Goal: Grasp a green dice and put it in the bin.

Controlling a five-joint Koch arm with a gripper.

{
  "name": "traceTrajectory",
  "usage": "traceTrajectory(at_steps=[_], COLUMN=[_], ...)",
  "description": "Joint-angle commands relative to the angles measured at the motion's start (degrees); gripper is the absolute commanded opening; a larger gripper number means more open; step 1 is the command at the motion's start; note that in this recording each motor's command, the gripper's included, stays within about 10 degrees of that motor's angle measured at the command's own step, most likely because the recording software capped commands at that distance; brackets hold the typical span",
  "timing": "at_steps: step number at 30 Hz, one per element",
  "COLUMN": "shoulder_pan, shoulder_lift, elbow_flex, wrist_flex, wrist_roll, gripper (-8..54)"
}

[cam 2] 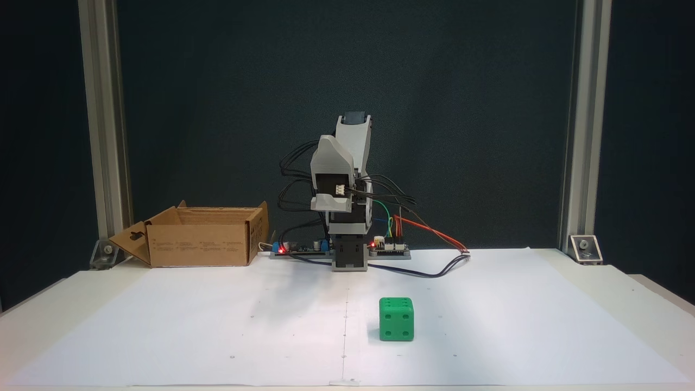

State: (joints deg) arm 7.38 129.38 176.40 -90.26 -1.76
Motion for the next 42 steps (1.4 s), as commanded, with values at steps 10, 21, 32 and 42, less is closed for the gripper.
traceTrajectory(at_steps=[10, 21, 32, 42], shoulder_pan=[1.23, 1.32, 1.41, 2.99], shoulder_lift=[6.33, 6.33, 6.33, 6.15], elbow_flex=[2.90, 2.90, 2.90, 2.90], wrist_flex=[-4.04, -3.87, -3.87, -1.76], wrist_roll=[-0.09, -0.35, -1.76, -2.20], gripper=[44.6, 44.2, 44.0, 43.9])
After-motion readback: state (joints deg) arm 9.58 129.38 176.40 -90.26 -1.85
